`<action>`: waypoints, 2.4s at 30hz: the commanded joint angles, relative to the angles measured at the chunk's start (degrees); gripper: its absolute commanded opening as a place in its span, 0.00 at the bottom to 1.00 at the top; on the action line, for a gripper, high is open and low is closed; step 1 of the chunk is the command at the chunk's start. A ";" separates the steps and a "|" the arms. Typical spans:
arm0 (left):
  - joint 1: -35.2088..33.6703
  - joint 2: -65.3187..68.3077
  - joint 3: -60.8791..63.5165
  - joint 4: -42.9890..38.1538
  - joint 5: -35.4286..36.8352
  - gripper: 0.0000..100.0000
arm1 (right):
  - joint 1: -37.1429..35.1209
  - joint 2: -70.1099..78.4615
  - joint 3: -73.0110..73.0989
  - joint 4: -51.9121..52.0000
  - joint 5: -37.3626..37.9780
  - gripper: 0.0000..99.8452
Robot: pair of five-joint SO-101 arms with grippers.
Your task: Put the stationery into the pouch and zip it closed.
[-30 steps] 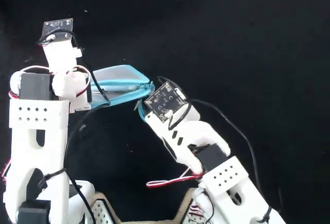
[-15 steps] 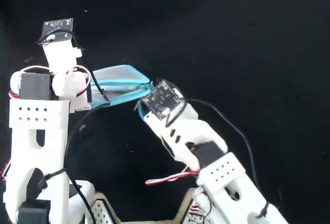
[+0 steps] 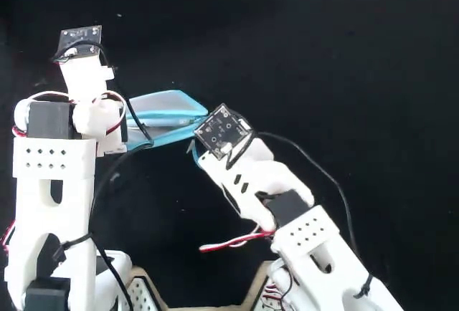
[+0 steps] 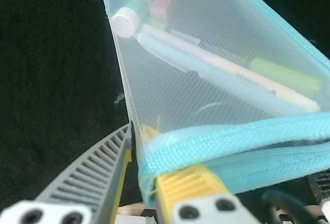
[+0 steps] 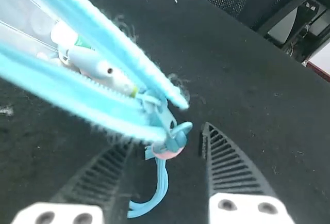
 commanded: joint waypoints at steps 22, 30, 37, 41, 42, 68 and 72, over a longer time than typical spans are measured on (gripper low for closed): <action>-0.22 0.35 0.13 -0.18 -0.18 0.03 | 4.40 -7.60 -14.90 14.68 5.71 0.01; -0.22 0.35 -2.59 0.00 -0.18 0.03 | 4.31 -7.25 -22.73 22.86 5.80 0.01; -0.22 0.35 -7.60 0.70 -0.18 0.03 | 4.22 -7.25 -19.91 20.66 5.80 0.01; -0.22 0.62 -7.08 1.93 -0.26 0.03 | 4.13 -7.69 -14.99 20.66 5.71 0.07; -0.22 0.70 -6.81 1.93 -0.26 0.03 | 4.13 -7.69 -13.85 20.40 5.71 0.10; -0.22 0.97 -6.55 2.29 -0.26 0.03 | -0.70 -7.69 10.42 -11.52 -17.23 0.26; -0.22 0.97 -6.55 2.29 -0.26 0.03 | 2.29 -7.69 10.15 -12.75 -17.14 0.25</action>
